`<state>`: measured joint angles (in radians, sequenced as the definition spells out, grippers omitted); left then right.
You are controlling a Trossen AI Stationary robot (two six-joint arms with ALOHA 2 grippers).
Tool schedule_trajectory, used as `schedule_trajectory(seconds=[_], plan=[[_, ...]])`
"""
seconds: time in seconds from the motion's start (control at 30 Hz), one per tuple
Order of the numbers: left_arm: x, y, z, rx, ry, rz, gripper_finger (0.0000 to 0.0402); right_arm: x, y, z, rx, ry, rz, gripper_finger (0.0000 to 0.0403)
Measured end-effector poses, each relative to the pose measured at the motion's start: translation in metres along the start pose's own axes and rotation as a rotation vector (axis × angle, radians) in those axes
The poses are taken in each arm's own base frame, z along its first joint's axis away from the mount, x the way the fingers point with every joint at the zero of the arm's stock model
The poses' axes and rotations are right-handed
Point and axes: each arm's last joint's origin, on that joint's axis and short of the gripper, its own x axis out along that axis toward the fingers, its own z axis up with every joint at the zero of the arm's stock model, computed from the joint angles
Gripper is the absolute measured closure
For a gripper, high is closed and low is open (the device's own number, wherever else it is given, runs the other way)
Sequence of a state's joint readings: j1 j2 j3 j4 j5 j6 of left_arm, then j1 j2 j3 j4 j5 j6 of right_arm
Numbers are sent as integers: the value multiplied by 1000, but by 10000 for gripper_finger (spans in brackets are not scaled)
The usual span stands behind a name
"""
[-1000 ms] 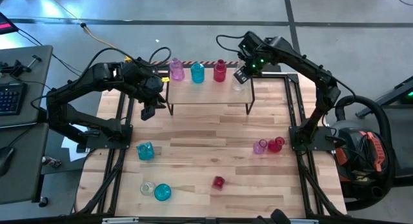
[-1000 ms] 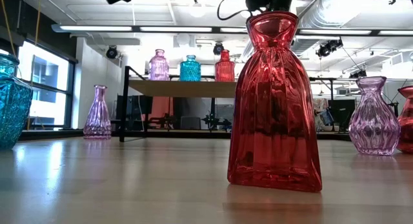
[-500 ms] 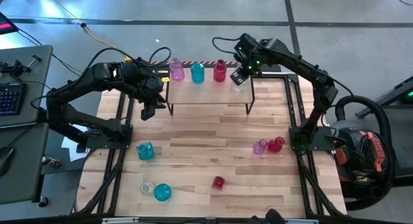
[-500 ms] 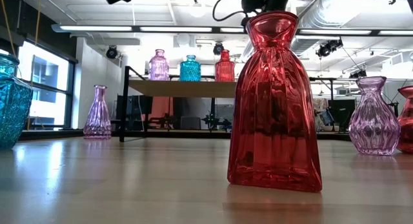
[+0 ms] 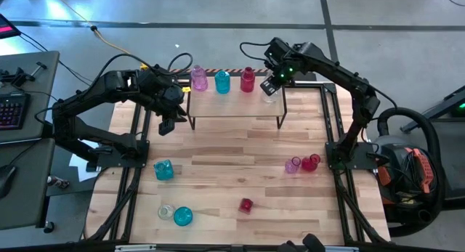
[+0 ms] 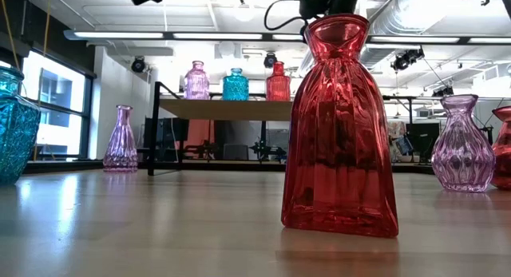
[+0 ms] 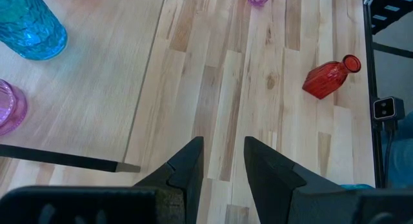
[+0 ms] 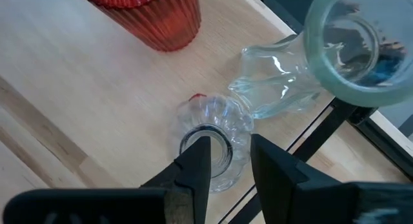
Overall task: Sort vases onto shelf
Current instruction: Put the right transparent vase on the shelf aligned with the other transparent vase
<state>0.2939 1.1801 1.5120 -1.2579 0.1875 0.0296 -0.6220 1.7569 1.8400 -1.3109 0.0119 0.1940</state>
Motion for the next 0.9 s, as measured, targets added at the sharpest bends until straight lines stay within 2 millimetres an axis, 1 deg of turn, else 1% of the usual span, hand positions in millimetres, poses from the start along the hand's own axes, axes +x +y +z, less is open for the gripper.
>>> schedule_trajectory(seconds=[0.3,0.57,0.9], plan=[[0,0,0,0,0,0,298,0,-3,2,3,-21,-24,309],[0,0,0,0,0,0,298,0,-2,3,-5,-26,-10,309],[0,0,0,0,0,0,298,-5,-3,0,-3,-36,-9,307]])
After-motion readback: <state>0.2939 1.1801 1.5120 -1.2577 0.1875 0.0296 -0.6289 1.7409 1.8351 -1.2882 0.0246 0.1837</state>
